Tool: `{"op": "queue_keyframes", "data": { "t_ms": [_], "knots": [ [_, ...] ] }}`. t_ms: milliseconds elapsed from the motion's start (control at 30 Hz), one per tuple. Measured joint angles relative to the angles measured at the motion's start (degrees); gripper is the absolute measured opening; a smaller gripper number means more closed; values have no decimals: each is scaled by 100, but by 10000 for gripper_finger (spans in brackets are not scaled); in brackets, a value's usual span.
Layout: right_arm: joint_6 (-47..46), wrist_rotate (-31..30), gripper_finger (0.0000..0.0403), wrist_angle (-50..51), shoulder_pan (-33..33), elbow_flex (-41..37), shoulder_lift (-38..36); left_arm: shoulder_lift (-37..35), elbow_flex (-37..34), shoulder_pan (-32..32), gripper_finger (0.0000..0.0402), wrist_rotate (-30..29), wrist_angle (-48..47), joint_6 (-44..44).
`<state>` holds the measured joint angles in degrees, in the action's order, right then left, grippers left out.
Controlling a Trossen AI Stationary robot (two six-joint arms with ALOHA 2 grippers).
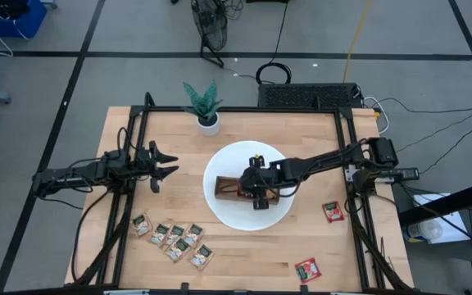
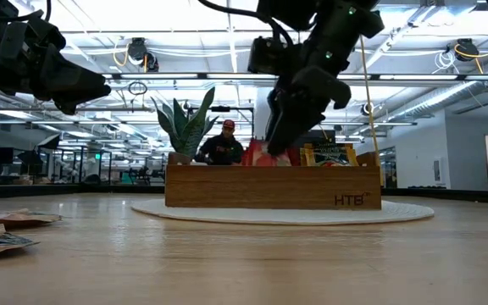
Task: Pick & Place Tea
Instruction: Put the red tea bag into the middle section of the wooden organizer
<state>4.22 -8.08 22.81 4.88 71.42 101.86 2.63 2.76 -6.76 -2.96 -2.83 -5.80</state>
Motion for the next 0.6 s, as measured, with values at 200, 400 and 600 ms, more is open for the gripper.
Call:
{"op": "queue_keyframes", "data": {
  "t_ms": [200,400,600],
  "knots": [
    [-10,-624,108,-18,117,0,0,0,0,0,157,0,0,0],
    [-2,-965,106,-24,178,-2,0,0,0,1,157,0,0,-1],
    [-54,-986,145,-27,218,-2,0,0,0,0,157,0,0,0]
  ]
}}
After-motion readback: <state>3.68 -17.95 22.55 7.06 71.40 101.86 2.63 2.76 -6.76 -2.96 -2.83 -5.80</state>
